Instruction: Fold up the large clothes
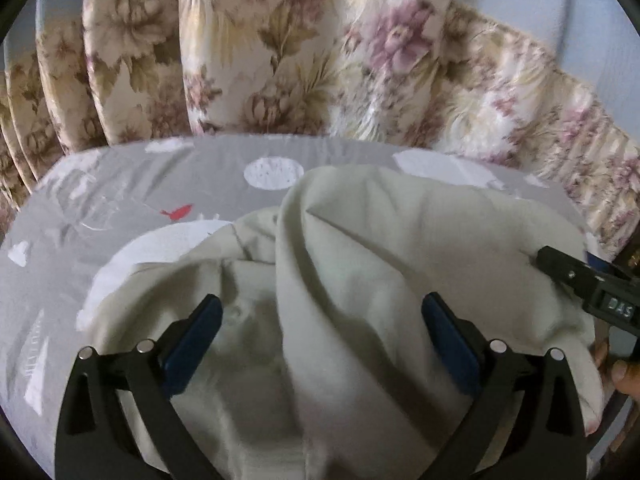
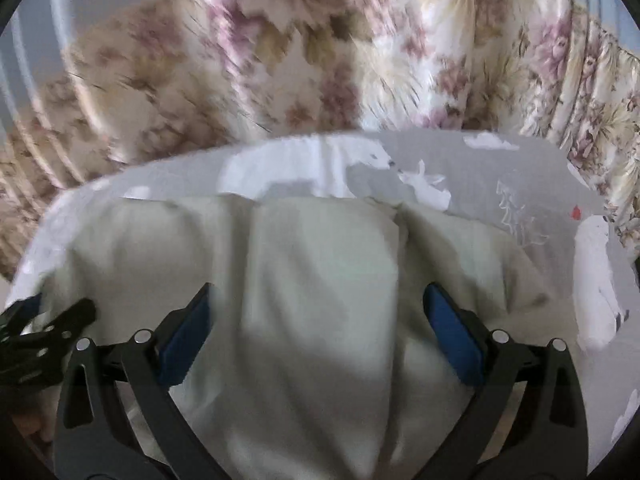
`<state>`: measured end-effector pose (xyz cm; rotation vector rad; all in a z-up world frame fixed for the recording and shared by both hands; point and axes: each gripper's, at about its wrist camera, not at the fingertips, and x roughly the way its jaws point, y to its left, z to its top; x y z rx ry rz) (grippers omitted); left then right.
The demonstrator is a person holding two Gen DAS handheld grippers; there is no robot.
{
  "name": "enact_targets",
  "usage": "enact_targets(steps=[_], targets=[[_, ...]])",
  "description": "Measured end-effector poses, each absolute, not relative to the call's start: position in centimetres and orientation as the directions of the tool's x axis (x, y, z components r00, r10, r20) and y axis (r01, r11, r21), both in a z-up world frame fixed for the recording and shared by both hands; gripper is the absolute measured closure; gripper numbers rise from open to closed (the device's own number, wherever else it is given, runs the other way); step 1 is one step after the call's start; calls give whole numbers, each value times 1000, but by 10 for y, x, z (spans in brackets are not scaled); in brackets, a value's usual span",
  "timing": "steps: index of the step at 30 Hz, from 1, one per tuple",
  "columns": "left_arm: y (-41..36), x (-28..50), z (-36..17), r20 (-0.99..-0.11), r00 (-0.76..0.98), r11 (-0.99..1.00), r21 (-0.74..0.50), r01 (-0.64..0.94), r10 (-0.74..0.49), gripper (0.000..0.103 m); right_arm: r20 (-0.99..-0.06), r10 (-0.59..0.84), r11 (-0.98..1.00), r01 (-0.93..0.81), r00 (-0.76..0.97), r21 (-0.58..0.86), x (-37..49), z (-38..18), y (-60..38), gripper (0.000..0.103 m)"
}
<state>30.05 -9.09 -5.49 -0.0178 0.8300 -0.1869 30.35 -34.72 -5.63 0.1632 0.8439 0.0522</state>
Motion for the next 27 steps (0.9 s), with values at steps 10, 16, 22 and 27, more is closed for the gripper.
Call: enact_targets(steps=[10,16,22,27], targets=[[-102,220,-39,-707,690,980,-20,198,-154,3,-757,129,992,-77,641,104,217,-44,-329,3],[-112,233,-79,-813,578,980,58,190,-64,2,-836,82,997,-48,543,66,229,-80,-327,3],[-99,224,-70,-803,578,978,-32,206,-148,2,-837,95,995,-44,539,84,223,-73,-330,3],[-91,190,-40,-744,638,970,-53,237,-197,2,-789,142,990,-65,598,129,185,-44,-327,3]])
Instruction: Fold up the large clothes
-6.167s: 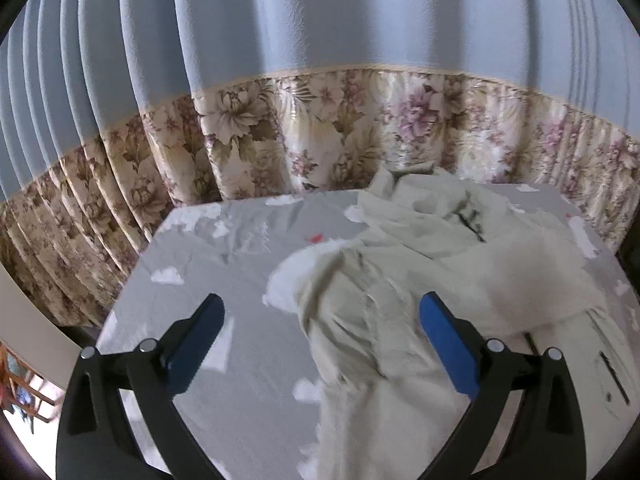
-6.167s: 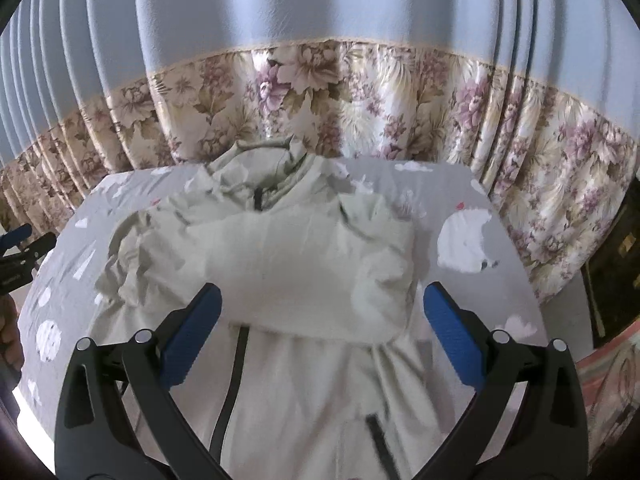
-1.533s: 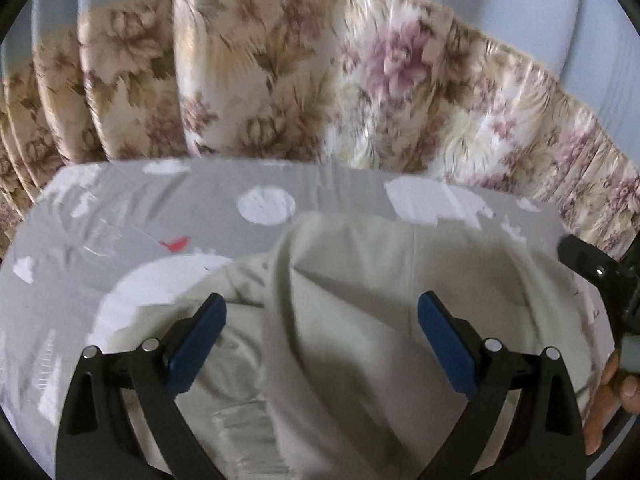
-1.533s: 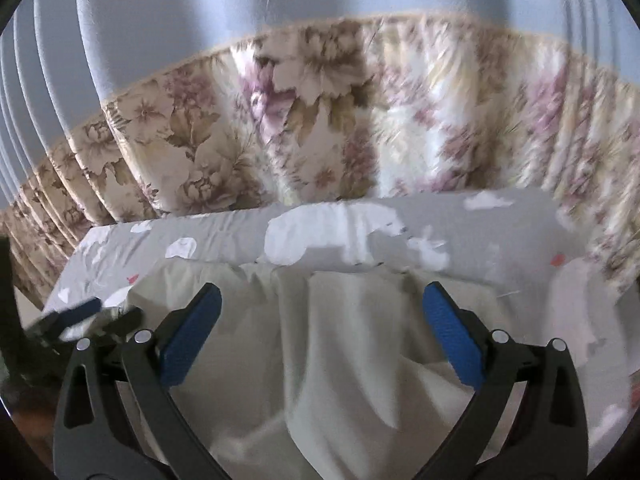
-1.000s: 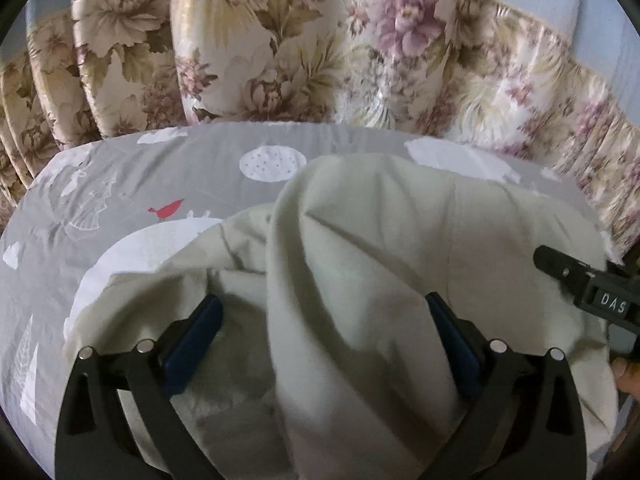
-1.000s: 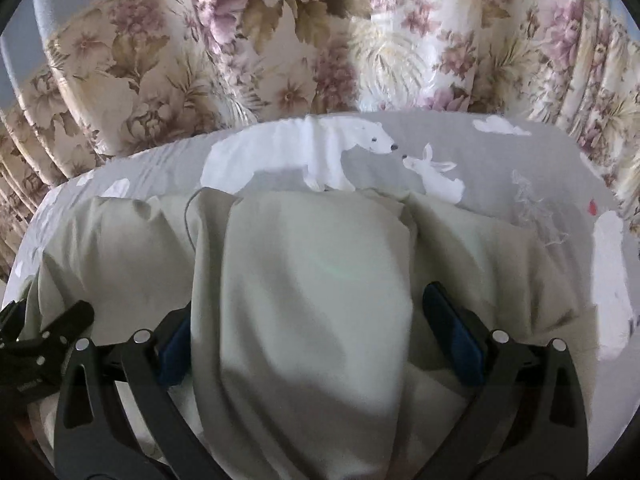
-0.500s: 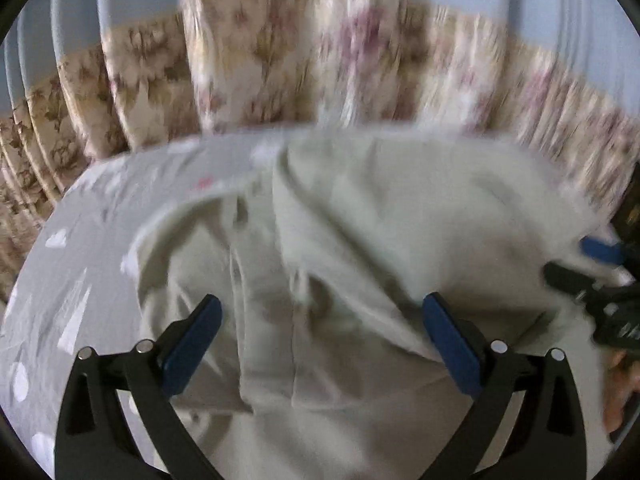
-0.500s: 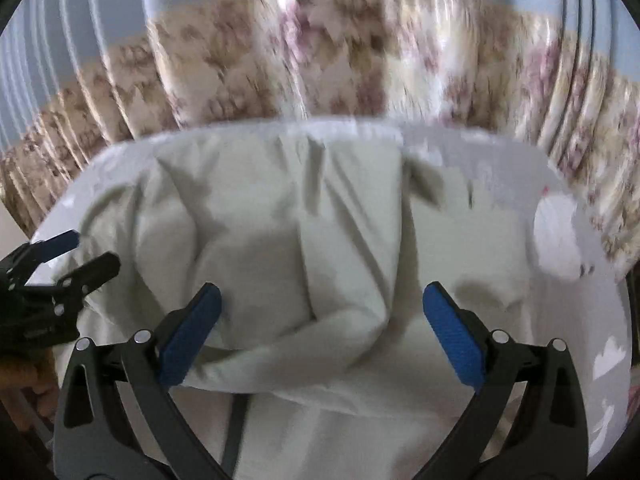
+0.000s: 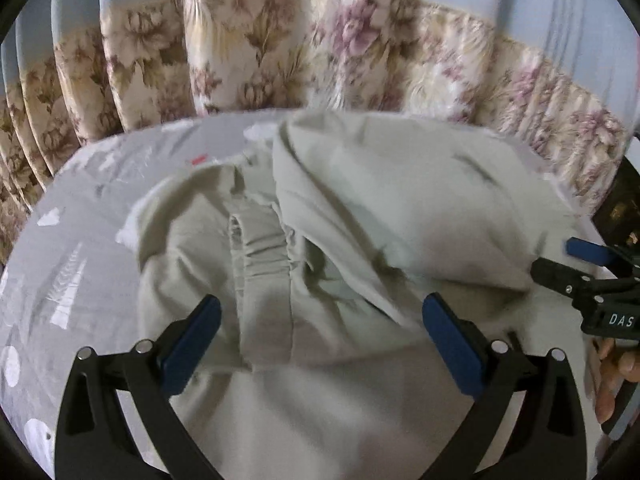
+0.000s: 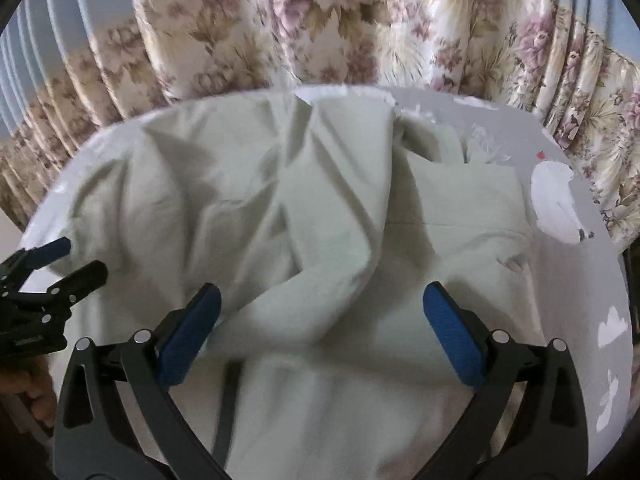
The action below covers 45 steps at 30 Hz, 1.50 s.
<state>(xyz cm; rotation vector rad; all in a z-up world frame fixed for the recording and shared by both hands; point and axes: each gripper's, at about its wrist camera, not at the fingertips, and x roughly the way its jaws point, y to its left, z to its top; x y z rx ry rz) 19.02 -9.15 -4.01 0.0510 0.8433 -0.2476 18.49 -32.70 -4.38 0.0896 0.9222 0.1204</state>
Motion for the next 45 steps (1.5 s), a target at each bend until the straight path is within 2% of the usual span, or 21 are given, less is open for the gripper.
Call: enact_targets(steps=[4,9,16,21,26,34,38,43,45], targets=[[-77,145,-21,-697,687,961,-13,275,-206,2,-743,181,983,-97,645,156,141,-20,-331,3],[-34,91,-14,-675,713,971,-24,238,-191,2,-717,170,985,-96,676,143,80,-7,-343,3],[27,-6,-26,-661,745,990,19,138,-91,2,-697,152,982,-25,701,189,-13,-14,-374,3],[51,-70,-36,-639,766,997,0,79,-60,2,-678,112,991,-32,727,130,-73,-16,-387,3],[48,-113,-54,-649,757,995,1,96,-73,2,-623,58,997,-15,780,74,-133,-25,-409,3],[28,-144,-74,-646,749,986,-40,160,-148,2,-590,46,986,57,806,155,-184,-44,-438,3],[19,-142,-72,-634,764,990,-11,143,-118,3,-583,35,986,66,811,151,-198,-57,-439,3],[13,-126,-89,-706,694,987,-46,156,-143,3,-582,28,983,84,813,165,-197,-70,-446,4],[10,-126,-91,-706,698,989,-24,147,-121,2,-570,17,979,103,822,178,-196,-71,-453,4]])
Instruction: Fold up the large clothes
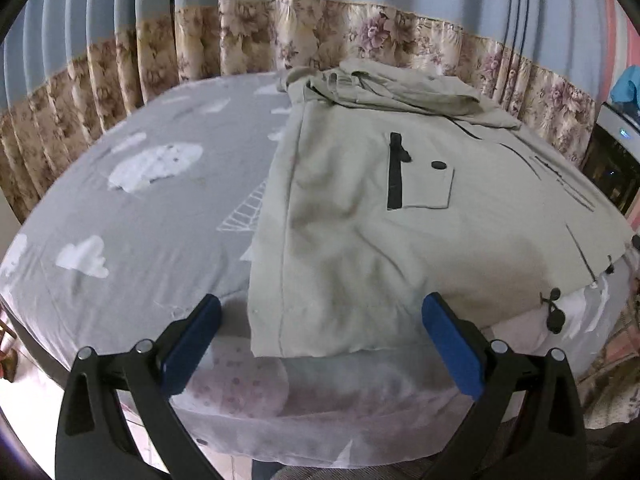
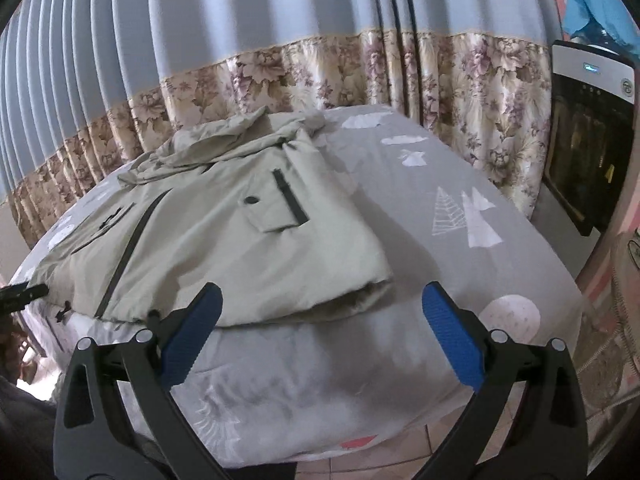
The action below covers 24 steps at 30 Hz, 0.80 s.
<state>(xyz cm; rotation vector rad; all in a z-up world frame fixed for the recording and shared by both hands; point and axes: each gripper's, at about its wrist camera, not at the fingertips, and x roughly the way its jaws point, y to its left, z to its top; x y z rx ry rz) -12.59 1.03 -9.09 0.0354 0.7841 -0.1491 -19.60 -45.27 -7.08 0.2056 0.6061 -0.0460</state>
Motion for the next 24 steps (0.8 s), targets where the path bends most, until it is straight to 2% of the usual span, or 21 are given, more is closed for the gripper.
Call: enact_targets(steps=[5,7,8,9,10,11,12,13,14,15,16,18,21,24], targets=[[3,-119,-93,-712,695,992,-17,129,-103,1,-586,34,962,133,810,240,-179,-78,-469,7],[3,-117,-93,-712,695,992,-20,125,-102,1,-605,45,959,136,795,250,-170,-82,-471,37],[2,-117,-93,-709,696,990,-26,137,-115,1,-611,54,959,130,790,253,-168,-85,-470,45],[2,-118,-92,-707,697,989,-30,144,-122,1,-618,67,959,120,784,256,-166,-87,-469,60],[1,-120,-92,-700,702,988,-38,150,-134,2,-620,66,962,114,781,246,-165,-89,-466,62],[1,-122,-91,-692,707,987,-45,156,-144,8,-619,69,965,104,782,239,-165,-87,-464,64],[-1,-124,-90,-683,714,986,-47,163,-151,18,-620,76,966,96,781,239,-164,-86,-463,70],[-2,-124,-88,-680,717,986,-49,160,-150,24,-618,83,967,88,782,240,-164,-84,-463,77],[-1,-125,-87,-677,721,986,-57,155,-152,36,-616,90,967,80,783,243,-164,-81,-463,80],[0,-124,-86,-672,724,986,-69,152,-159,53,-616,100,967,69,781,244,-164,-78,-463,84],[2,-123,-85,-670,722,985,-85,153,-170,60,-619,112,969,53,777,240,-163,-75,-461,89],[4,-120,-84,-674,711,979,-117,165,-201,82,-625,119,975,29,772,222,-161,-69,-457,93],[-3,-120,-80,-680,701,975,-97,202,-213,91,-612,113,980,13,782,198,-161,-57,-451,95],[-6,-119,-72,-673,708,971,-72,226,-215,92,-588,106,983,4,802,183,-161,-41,-448,96]])
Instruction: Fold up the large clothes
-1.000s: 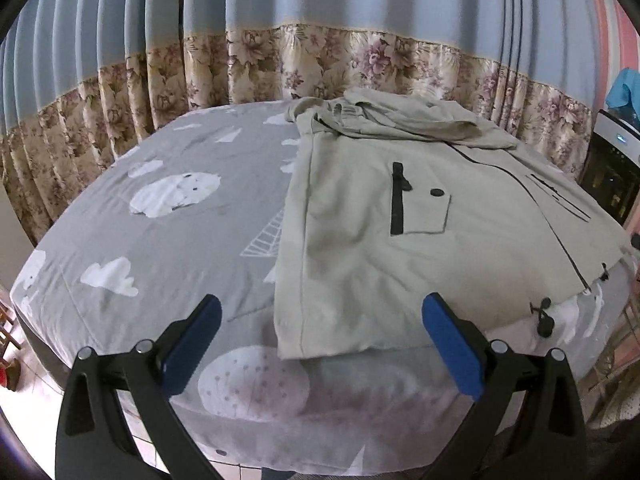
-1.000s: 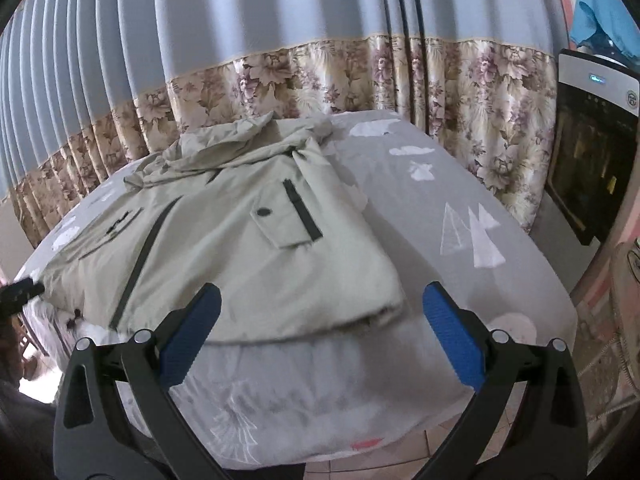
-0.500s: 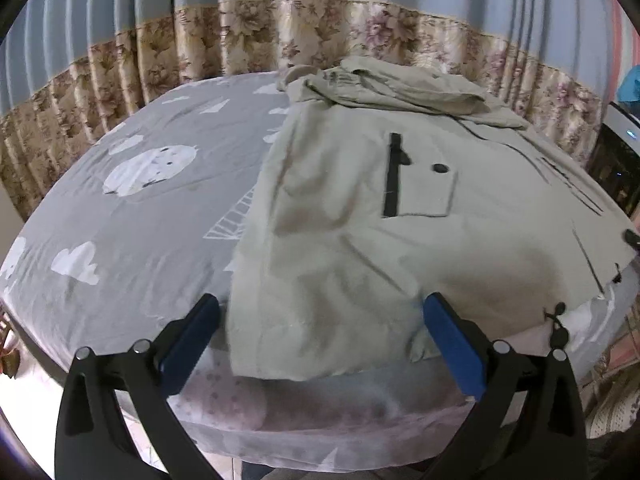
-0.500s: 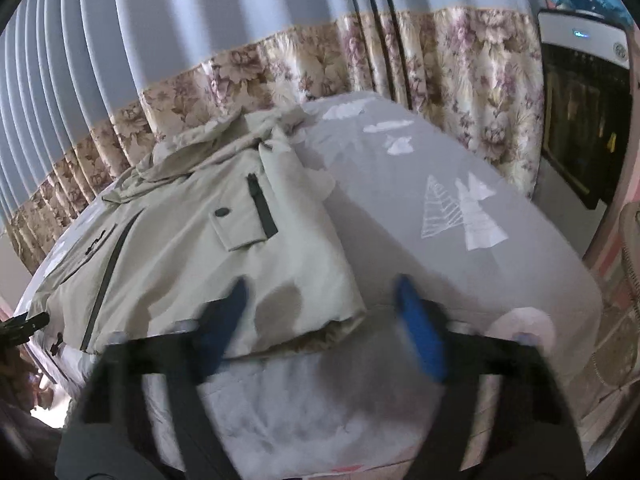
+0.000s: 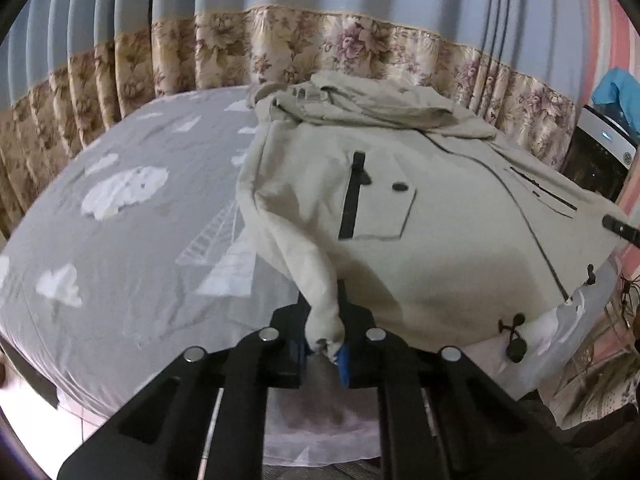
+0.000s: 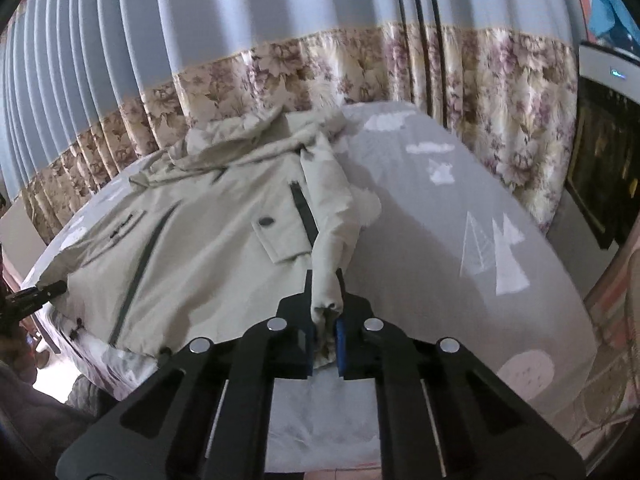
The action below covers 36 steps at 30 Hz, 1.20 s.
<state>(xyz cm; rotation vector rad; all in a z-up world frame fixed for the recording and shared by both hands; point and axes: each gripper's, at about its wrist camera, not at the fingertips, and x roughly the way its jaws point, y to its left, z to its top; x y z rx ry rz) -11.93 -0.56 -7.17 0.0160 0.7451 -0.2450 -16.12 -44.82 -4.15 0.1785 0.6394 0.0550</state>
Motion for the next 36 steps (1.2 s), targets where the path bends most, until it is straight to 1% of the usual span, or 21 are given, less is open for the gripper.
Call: enact_targets(steps=[3,5,9,11,15,18,20,25,27,29,32,36], targets=[[1,-116,-55,-652,726,971,-79,223,-220,93,-579,120,988,-38,807,151,-159,-27,-439,96],[4,-117,-42,-635,743,972,-61,226,-212,93,-582,134,990,-76,802,122,-158,-20,-429,97],[24,-120,-22,-614,764,977,-68,200,-199,94,-576,223,974,-199,786,105,-163,-5,-396,97],[37,-123,-13,-608,774,982,-53,183,-178,94,-562,274,961,-249,781,123,-170,2,-385,97],[64,-126,-6,-620,768,986,-77,145,-161,94,-536,355,934,-317,766,166,-186,16,-370,97],[75,-130,-2,-643,742,981,-107,160,-191,94,-533,332,943,-288,778,167,-197,26,-375,97],[73,-134,2,-643,738,978,-103,182,-205,94,-524,309,951,-248,794,185,-203,32,-386,97],[62,-125,25,-615,750,968,-104,228,-243,94,-487,285,952,-184,825,245,-199,45,-406,97],[58,-111,32,-607,756,966,-94,240,-246,94,-481,287,949,-179,828,259,-184,48,-408,97],[53,-88,36,-620,746,965,-74,252,-242,93,-484,288,946,-166,826,279,-164,50,-412,97],[54,-53,41,-633,730,962,-100,253,-258,93,-482,258,951,-133,838,278,-136,56,-417,97],[52,-9,50,-623,738,962,-108,249,-261,92,-478,215,961,-96,852,261,-88,64,-421,97]])
